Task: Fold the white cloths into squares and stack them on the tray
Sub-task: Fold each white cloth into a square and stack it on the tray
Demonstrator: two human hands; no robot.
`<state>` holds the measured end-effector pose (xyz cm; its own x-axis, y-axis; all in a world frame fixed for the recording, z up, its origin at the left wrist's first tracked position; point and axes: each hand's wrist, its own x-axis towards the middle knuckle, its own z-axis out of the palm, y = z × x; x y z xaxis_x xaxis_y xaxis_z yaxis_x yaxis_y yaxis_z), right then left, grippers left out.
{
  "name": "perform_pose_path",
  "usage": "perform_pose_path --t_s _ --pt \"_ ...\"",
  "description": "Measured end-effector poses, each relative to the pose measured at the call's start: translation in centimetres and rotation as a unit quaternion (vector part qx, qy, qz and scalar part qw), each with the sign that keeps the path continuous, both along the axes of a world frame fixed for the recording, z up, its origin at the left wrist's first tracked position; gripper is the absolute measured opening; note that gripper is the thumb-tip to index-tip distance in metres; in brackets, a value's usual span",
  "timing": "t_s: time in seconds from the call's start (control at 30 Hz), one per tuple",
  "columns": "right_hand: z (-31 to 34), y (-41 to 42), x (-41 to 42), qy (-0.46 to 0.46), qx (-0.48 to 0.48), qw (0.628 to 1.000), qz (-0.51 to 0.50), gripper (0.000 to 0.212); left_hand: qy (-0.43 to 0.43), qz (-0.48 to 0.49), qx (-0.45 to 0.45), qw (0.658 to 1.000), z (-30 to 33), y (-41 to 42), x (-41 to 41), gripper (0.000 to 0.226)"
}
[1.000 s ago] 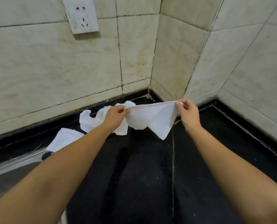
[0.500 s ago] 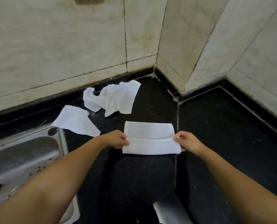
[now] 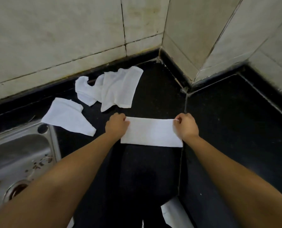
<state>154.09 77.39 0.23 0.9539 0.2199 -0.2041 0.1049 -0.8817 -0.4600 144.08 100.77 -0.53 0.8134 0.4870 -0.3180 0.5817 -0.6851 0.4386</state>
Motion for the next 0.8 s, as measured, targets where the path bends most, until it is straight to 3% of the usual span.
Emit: perform_pose_path --t_s 0.07,0.23,0.37,0.5,0.6,0.7,0.8 --pt "-0.6 -0.1 -0.3 -0.031 -0.046 0.998 0.021 0.019 -0.023 0.010 0.030 0.999 -0.3 -0.5 -0.2 0.017" --pt "-0.1 1.0 -0.3 -0.058 -0.094 0.992 0.061 0.036 -0.023 0.045 0.049 0.998 -0.1 -0.8 -1.2 0.036" --pt "1.2 4.8 -1.1 -0.053 -0.019 0.983 0.176 0.026 0.024 0.022 0.085 0.996 0.3 -1.2 -3.2 0.043" --pt "1.6 10.8 -2.8 0.040 0.034 0.963 0.265 0.030 0.055 0.020 0.079 0.995 0.1 -1.9 -5.4 0.043" --pt "1.0 14.1 -3.2 0.053 -0.054 0.941 0.330 0.042 0.063 0.025 0.071 0.995 0.0 -2.3 -6.0 0.040" --pt "0.7 15.4 -3.2 -0.017 -0.193 0.905 0.378 0.036 0.061 0.030 0.069 0.995 0.0 -2.7 -6.2 0.036" --pt "0.8 15.1 -3.2 -0.072 -0.234 0.884 0.398 0.029 0.062 0.034 0.075 0.995 0.0 -3.4 -6.4 0.031"
